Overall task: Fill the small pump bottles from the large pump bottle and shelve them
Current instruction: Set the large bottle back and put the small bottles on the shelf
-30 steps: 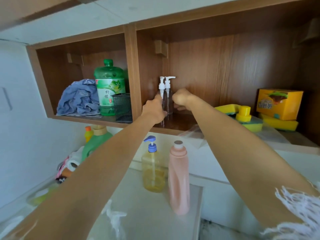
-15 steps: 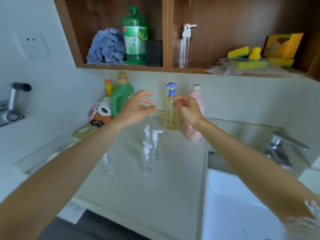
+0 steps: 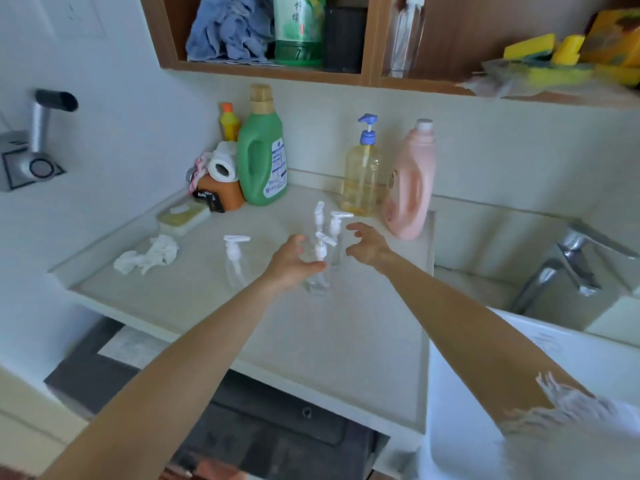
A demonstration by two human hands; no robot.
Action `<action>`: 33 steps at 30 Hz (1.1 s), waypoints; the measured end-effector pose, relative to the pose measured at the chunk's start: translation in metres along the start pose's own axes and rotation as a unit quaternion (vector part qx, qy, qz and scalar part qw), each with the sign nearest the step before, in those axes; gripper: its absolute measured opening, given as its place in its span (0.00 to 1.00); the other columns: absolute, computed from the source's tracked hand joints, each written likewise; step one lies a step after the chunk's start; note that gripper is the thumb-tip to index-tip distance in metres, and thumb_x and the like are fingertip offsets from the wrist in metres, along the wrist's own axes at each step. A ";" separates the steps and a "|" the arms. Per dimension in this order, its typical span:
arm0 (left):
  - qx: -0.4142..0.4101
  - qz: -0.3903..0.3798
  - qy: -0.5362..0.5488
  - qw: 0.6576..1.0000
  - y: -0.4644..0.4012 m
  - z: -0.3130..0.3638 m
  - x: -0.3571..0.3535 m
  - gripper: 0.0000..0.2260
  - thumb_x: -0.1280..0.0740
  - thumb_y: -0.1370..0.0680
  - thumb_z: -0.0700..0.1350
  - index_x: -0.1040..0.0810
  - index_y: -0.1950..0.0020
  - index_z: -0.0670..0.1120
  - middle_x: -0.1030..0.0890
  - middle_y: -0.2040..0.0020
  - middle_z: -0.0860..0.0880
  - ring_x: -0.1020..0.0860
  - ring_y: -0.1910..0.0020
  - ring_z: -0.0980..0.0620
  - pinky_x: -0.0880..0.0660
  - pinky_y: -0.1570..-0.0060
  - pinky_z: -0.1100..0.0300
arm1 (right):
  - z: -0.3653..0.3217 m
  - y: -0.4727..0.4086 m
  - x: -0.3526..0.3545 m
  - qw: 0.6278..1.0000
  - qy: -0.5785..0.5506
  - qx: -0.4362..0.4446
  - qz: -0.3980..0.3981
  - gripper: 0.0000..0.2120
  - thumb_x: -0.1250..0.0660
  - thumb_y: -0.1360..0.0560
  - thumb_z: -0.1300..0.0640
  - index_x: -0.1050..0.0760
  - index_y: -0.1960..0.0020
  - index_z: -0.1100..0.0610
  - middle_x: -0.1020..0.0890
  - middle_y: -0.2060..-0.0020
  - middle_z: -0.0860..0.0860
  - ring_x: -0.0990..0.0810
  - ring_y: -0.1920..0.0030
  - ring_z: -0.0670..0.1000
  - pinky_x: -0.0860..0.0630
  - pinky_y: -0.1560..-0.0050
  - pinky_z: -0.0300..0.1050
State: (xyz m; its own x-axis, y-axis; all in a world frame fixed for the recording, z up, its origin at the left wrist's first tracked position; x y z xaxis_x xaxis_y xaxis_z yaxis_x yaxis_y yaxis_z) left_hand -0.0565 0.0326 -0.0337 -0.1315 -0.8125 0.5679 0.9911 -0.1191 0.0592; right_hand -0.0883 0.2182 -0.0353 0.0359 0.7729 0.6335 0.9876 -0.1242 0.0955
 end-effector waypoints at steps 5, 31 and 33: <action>0.009 -0.030 -0.025 0.999 -0.009 -0.020 -0.021 0.28 0.24 0.32 0.50 0.28 0.35 0.46 0.25 0.40 0.49 0.24 0.41 0.49 0.27 0.41 0.55 | -0.001 -0.014 -0.025 0.993 0.004 0.044 -0.107 0.30 0.34 0.28 0.70 0.35 0.29 0.56 0.30 0.34 0.54 0.29 0.33 0.56 0.27 0.37 0.48; -0.229 0.032 0.123 0.965 -0.009 0.208 0.061 0.08 0.30 0.24 0.42 0.21 0.48 0.53 0.18 0.55 0.58 0.21 0.62 0.68 0.28 0.62 0.73 | -0.138 0.023 0.161 0.958 -0.090 0.268 -0.042 0.21 0.28 0.28 0.68 0.30 0.38 0.61 0.21 0.47 0.56 0.20 0.48 0.52 0.21 0.47 0.44; -0.266 0.044 0.114 0.956 -0.016 0.257 0.080 0.10 0.30 0.24 0.44 0.21 0.44 0.51 0.17 0.52 0.56 0.21 0.59 0.66 0.26 0.61 0.71 | -0.172 0.029 0.211 0.948 -0.098 0.303 -0.016 0.22 0.27 0.28 0.67 0.29 0.36 0.63 0.20 0.44 0.56 0.20 0.46 0.52 0.21 0.45 0.45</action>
State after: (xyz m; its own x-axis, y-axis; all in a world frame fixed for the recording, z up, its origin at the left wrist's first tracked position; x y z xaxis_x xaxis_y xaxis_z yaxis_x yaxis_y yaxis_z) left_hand -0.0777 0.1158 0.2220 -0.1080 -0.9287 0.3548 0.8564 -0.2682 -0.4413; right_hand -0.0788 0.2704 0.2329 -0.0257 0.8787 0.4767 0.8926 0.2348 -0.3848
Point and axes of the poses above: each hand's wrist, its own y-axis away from the middle knuckle, its own x-axis out of the back of the hand, z = x × y, the point moved 8 cm from there along -y, towards the middle knuckle
